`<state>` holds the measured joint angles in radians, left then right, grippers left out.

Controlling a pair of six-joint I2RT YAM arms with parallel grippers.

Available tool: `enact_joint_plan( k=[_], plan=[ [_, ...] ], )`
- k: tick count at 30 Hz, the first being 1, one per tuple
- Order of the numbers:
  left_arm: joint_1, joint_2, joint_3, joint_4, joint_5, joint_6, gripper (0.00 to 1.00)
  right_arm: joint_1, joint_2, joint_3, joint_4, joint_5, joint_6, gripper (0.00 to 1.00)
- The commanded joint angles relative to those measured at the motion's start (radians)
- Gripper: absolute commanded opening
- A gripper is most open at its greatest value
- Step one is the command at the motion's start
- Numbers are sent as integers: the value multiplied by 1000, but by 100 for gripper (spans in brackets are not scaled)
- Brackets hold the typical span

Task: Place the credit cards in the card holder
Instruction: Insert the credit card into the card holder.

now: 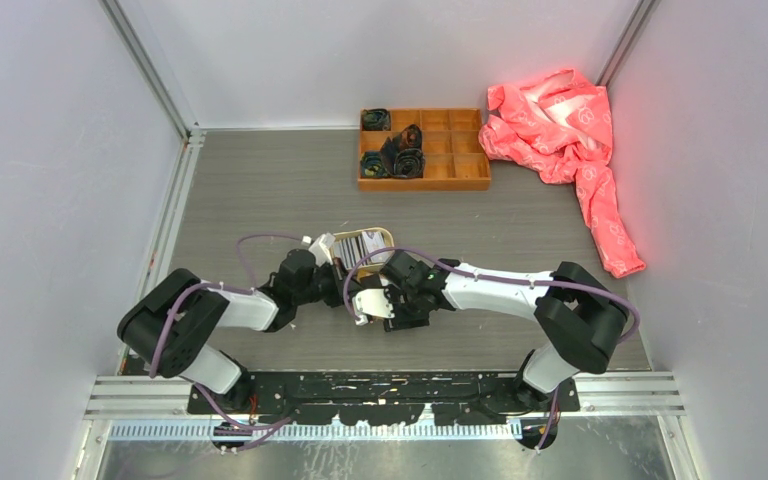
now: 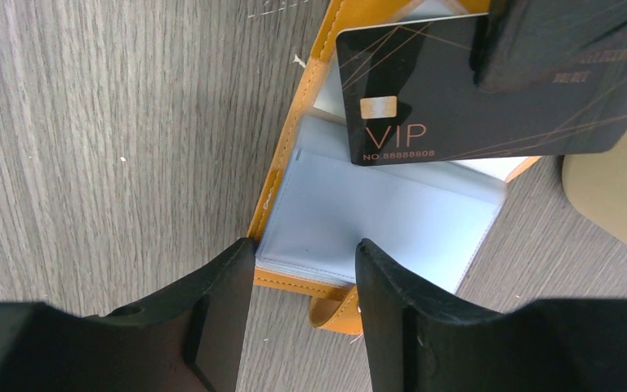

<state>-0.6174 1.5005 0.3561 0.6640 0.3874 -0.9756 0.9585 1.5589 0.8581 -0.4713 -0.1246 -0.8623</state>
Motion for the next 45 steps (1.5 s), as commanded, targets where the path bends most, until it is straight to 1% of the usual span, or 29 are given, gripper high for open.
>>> enact_joint_plan(
  k=[1,11,17,20,22,25,28,30,32,35,37,40,45],
  plan=[
    [-10,23,25,33,1,27,0,8,30,2,-21,-15,-26,54],
    [-17,11,34,-16,4,55,0,8,27,4,-27,-28,-29,54],
    [-76,48,46,-16,-13,46,0,8,15,3,-34,-36,-35,54],
    [-111,61,35,3,-40,26,0,8,2,7,-44,-39,-32,57],
    [-129,61,22,6,-67,18,0,3,-18,18,-68,-47,-29,62],
    [-141,55,0,24,-97,3,0,-29,-58,46,-119,-116,-13,67],
    [-151,47,-11,30,-113,-9,0,-101,-101,75,-182,-247,0,69],
    [-164,42,-11,27,-127,-16,0,-162,-127,87,-192,-345,36,69],
    [-176,39,-11,25,-143,-25,0,-211,-143,88,-160,-379,99,69],
    [-194,32,-10,25,-168,-35,0,-254,-130,85,-64,-328,246,66],
    [-205,20,-11,19,-181,-35,0,-283,-80,102,-26,-278,328,62],
    [-218,-3,-9,-14,-195,-23,0,-320,-6,141,-39,-239,400,59],
    [-225,-15,-7,-41,-185,-12,0,-347,75,183,-80,-247,448,59]
  ],
)
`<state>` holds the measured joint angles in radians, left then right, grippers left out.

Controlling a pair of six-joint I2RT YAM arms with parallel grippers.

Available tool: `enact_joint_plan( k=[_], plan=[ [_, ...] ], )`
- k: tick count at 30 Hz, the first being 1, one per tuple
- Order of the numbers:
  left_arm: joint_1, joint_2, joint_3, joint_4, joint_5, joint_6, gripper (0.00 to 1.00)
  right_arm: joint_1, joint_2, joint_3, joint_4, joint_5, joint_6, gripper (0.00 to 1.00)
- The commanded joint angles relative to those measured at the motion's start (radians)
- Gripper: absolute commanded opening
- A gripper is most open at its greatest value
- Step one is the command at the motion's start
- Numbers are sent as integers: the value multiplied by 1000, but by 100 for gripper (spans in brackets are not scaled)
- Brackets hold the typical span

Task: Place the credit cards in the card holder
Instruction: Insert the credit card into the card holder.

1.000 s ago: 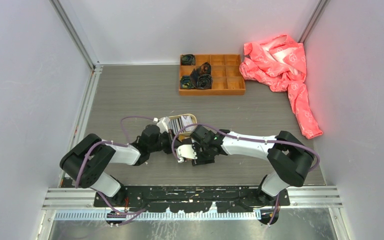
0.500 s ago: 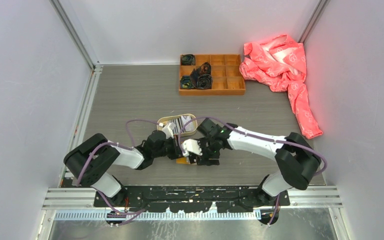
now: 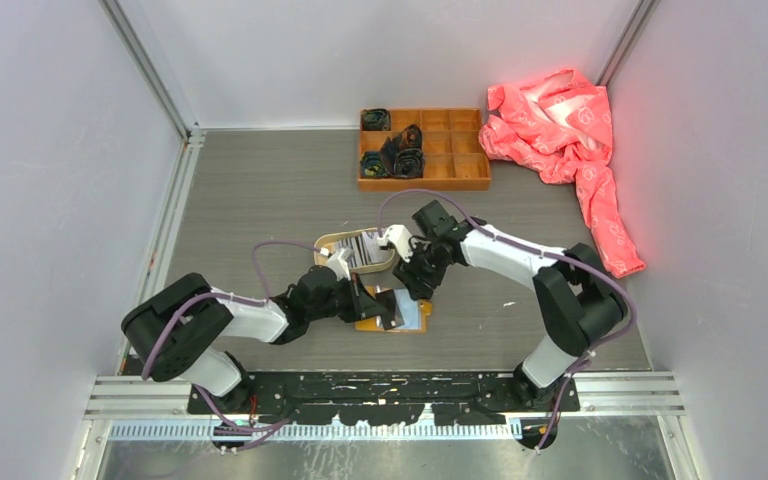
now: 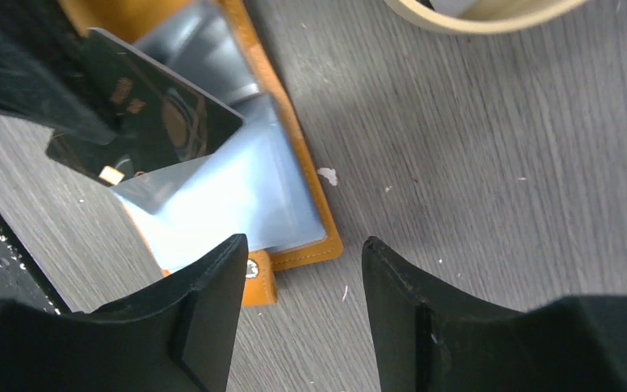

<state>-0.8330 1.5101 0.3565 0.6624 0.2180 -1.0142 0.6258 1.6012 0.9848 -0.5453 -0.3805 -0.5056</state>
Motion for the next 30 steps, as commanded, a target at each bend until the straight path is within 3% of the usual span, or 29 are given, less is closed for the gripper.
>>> enact_joint_plan(
  k=[1,5,11,16,22,30],
  plan=[
    [-9,-23,-6,-42,-12,26,0,-19,46,65,-13,7,96,59],
    [-10,-14,-1,-59,-5,24,0,-31,96,90,-44,-20,109,57],
    [-10,2,37,-131,-3,25,0,-31,121,104,-49,3,120,43],
    [-9,-3,112,-292,-17,58,0,-32,135,106,-43,30,129,34],
    [-8,-9,183,-470,-23,77,0,-29,144,107,-34,40,139,27],
    [-8,-3,210,-555,-15,74,0,0,149,106,-28,47,138,24]
  ],
)
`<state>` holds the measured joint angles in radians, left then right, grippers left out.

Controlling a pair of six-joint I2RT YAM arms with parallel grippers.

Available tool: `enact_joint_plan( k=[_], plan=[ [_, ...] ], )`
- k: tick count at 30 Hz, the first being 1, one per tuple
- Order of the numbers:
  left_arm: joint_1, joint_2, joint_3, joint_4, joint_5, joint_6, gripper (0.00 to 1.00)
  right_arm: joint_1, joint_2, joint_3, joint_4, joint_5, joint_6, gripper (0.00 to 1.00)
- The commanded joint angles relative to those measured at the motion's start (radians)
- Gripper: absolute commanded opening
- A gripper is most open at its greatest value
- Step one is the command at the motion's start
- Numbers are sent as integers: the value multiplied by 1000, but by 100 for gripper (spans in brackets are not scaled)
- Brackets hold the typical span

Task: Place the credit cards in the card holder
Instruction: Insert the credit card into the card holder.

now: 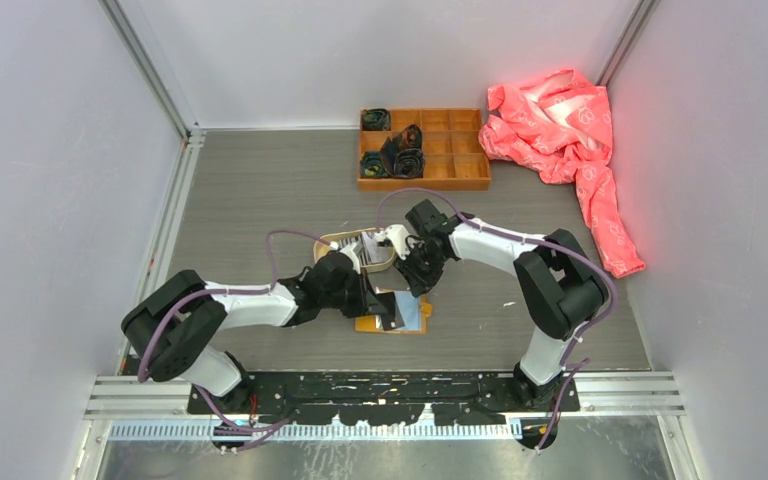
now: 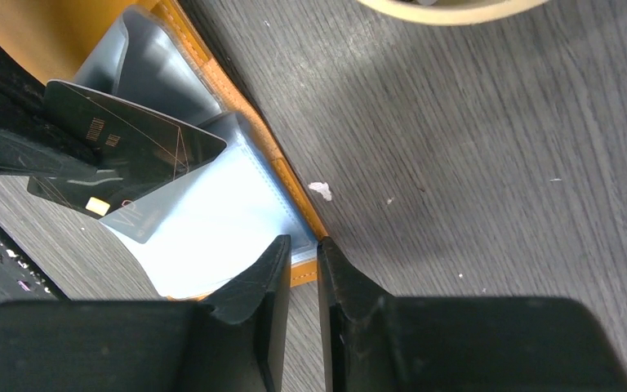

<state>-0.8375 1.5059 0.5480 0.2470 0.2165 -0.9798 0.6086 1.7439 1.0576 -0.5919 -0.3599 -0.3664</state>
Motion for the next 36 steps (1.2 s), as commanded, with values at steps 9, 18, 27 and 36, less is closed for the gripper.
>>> enact_joint_plan(
  k=[9,18,27,36],
  plan=[
    [-3,42,66,-213,5,48,0,46,0,31,21,49,-10,22],
    [-4,62,77,-244,5,36,0,78,0,30,24,59,-16,20],
    [-4,62,74,-244,14,29,0,96,0,30,28,55,-13,20],
    [-4,117,86,-185,29,12,0,97,-14,31,28,-7,0,20]
  ],
)
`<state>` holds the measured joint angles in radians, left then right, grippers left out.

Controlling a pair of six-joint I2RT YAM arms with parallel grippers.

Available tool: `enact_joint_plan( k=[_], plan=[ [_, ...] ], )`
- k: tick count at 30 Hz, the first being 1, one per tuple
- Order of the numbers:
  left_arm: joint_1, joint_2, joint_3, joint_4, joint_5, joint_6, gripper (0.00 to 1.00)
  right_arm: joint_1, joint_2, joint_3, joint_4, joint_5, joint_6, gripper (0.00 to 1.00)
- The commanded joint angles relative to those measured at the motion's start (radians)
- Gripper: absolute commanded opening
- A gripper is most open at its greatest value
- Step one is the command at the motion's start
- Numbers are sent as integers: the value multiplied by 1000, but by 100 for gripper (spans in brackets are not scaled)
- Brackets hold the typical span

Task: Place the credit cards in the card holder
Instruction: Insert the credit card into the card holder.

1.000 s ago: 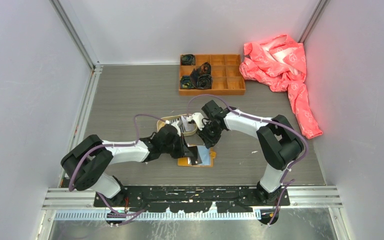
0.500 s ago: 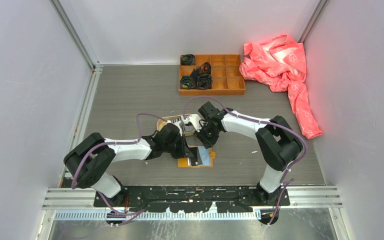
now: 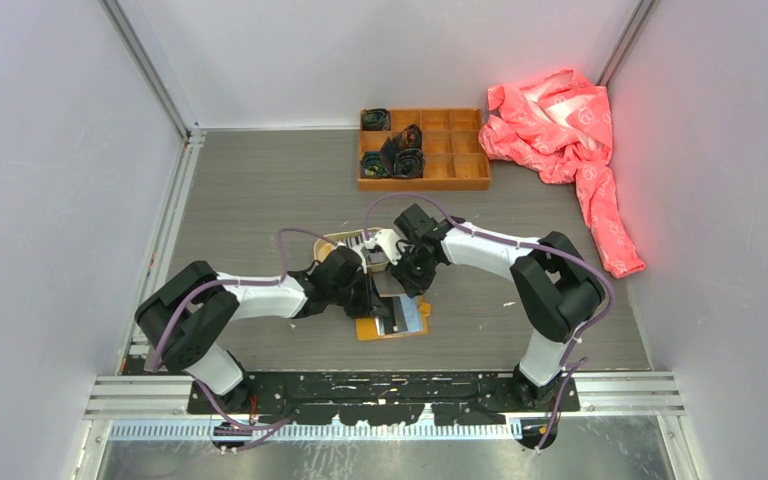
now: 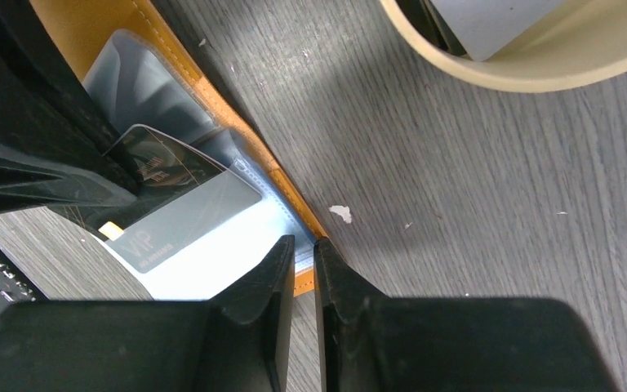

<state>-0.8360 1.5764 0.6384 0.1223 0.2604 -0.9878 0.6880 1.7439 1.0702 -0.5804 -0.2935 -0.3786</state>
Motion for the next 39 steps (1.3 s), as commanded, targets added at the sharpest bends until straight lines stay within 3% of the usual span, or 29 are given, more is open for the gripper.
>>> enact_joint_plan(
  k=[1,7,15,18,21,28,30,33,39],
  plan=[
    [-5,50,-5,-56,-13,19,0,17,-15,19,17,-76,15,20],
    [-5,49,-8,-41,-16,15,0,10,-26,24,13,-81,15,20],
    [-5,25,-38,-37,-32,14,11,-27,-172,-9,15,-108,-38,37],
    [-5,22,-43,-30,-30,12,15,-27,-235,-44,20,-179,-95,38],
    [-3,14,-50,-19,-29,9,22,-24,-292,-89,18,-295,-189,36],
    [8,2,-84,51,-2,-21,26,69,-452,-257,20,-451,-577,29],
    [12,3,-92,73,7,-30,27,116,-464,-282,30,-421,-641,24],
    [15,4,-104,95,16,-41,27,199,-459,-303,132,-285,-590,17],
    [15,19,-107,122,31,-52,28,331,-399,-296,262,-40,-499,14]
  ],
)
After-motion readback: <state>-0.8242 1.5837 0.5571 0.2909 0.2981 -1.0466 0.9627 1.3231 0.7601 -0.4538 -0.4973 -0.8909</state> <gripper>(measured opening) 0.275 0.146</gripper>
